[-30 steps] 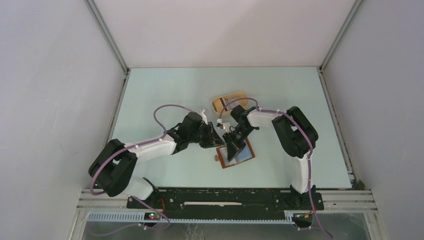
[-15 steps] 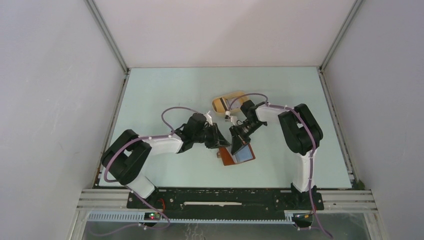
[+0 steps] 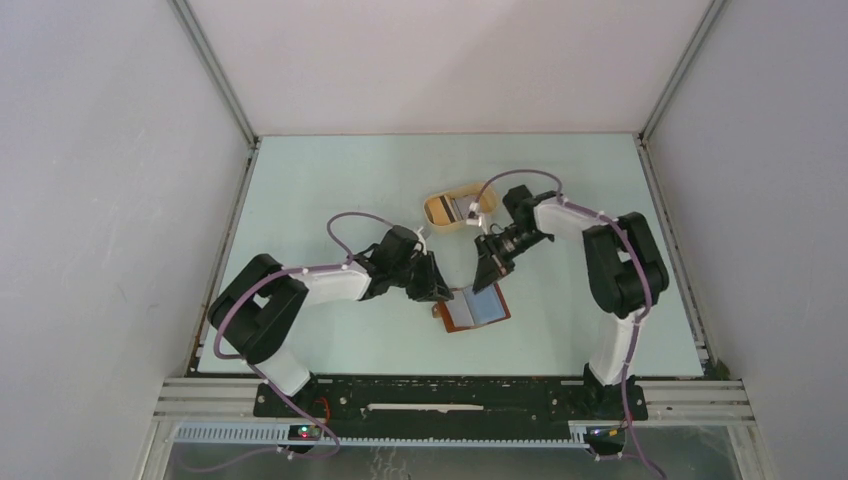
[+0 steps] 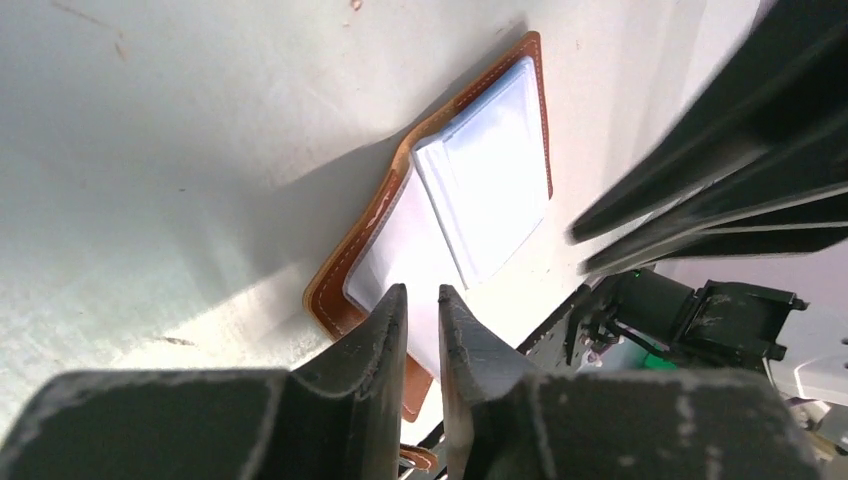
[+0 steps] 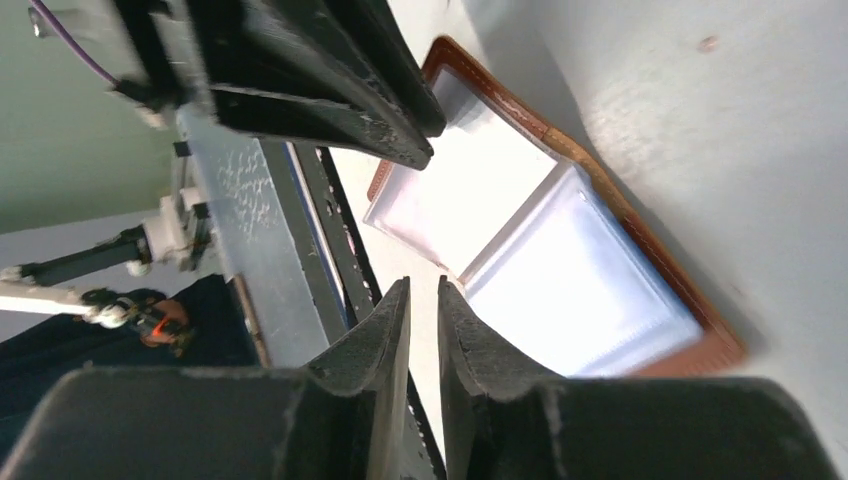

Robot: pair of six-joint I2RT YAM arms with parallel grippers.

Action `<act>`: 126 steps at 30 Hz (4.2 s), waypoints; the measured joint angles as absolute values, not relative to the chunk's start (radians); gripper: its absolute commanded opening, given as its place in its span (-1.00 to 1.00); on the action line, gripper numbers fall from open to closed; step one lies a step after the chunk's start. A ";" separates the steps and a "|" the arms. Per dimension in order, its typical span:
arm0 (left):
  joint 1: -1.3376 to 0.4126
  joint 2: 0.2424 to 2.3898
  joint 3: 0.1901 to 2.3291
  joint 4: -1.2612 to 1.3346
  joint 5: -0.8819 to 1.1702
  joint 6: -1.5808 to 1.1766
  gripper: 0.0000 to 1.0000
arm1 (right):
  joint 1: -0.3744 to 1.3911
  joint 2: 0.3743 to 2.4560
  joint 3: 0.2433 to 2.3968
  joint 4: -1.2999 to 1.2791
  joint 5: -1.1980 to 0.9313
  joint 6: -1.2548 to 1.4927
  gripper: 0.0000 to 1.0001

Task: Put the credit cards into the card holder
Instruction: Turn over the card slot in the card holder, then pick up the credit card from the storage box.

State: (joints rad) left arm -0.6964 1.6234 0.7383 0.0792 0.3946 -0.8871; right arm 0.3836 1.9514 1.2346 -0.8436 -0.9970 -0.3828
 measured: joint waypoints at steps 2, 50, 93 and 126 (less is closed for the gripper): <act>-0.696 1.623 0.756 0.060 0.395 -0.870 -0.54 | 0.347 1.894 1.254 -0.865 -0.995 -0.405 -0.49; -0.329 1.510 1.016 0.013 0.171 -0.728 0.80 | 0.271 2.466 2.266 -0.859 -0.912 -0.066 0.59; -0.344 2.049 1.348 -0.132 0.393 -0.784 -0.29 | 0.329 2.538 2.177 -0.692 -0.885 0.157 0.57; -0.336 2.051 1.352 -0.160 0.406 -0.777 -0.35 | 0.289 2.526 2.007 -0.323 -1.187 0.480 0.52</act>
